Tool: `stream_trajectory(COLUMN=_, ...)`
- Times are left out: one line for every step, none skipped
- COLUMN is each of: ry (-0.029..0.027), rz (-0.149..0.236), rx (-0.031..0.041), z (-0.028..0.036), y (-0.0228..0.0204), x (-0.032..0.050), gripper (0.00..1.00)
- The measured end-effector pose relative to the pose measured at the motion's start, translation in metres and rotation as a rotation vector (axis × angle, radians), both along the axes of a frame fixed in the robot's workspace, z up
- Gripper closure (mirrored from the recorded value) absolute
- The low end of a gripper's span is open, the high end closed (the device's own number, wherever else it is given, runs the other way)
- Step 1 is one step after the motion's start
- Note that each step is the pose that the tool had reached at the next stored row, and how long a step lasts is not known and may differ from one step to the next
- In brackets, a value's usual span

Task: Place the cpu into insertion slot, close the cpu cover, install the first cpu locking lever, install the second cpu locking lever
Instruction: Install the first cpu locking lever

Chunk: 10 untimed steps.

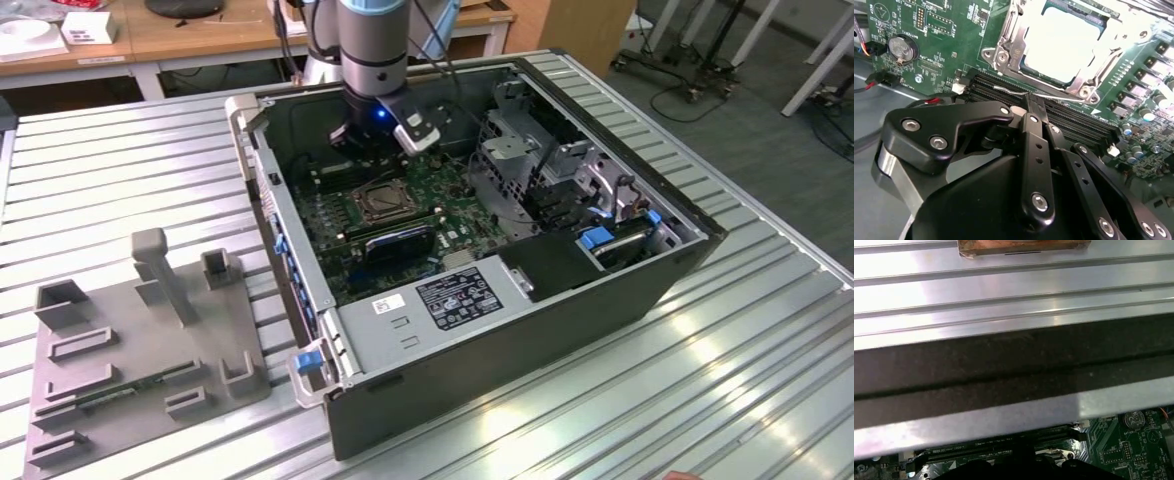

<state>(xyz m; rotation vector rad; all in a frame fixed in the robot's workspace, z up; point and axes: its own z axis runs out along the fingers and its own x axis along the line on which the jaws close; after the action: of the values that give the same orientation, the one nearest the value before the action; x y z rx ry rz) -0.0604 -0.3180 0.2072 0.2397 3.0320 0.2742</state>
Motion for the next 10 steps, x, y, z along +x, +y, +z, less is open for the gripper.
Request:
stream_trajectory(ry=-0.0001, rz=0.000, rx=-0.0011, z=-0.0007, y=0.0000, x=0.0007, gripper=0.89)
stream_trajectory(ry=0.0000, rz=0.000, rx=-0.0023, z=-0.0014, y=0.0000, x=0.0015, gripper=0.89)
stream_trajectory(ry=0.0001, rz=0.000, rx=-0.0035, z=-0.0021, y=0.0000, x=0.0022, gripper=0.89)
stream_trajectory(ry=0.0000, rz=0.000, rx=-0.0045, z=-0.0028, y=0.0000, x=0.0029, gripper=0.89)
stream_trajectory(ry=0.0000, rz=0.000, rx=-0.0058, z=-0.0035, y=0.0000, x=0.0036, gripper=0.89)
stream_trajectory(ry=0.0000, rz=0.001, rx=-0.0072, z=-0.0041, y=0.0000, x=0.0042, gripper=0.89)
stream_trajectory(ry=0.0000, rz=0.001, rx=-0.0092, z=-0.0047, y=0.0000, x=0.0047, gripper=0.89)
stream_trajectory(ry=0.0001, rz=0.001, rx=-0.0115, z=-0.0052, y=0.0000, x=0.0052, gripper=0.89)
stream_trajectory(ry=0.0002, rz=0.001, rx=-0.0144, z=-0.0055, y=0.0000, x=0.0055, gripper=0.89)
stream_trajectory(ry=0.0001, rz=0.001, rx=-0.0171, z=-0.0060, y=0.0000, x=0.0059, gripper=0.89)
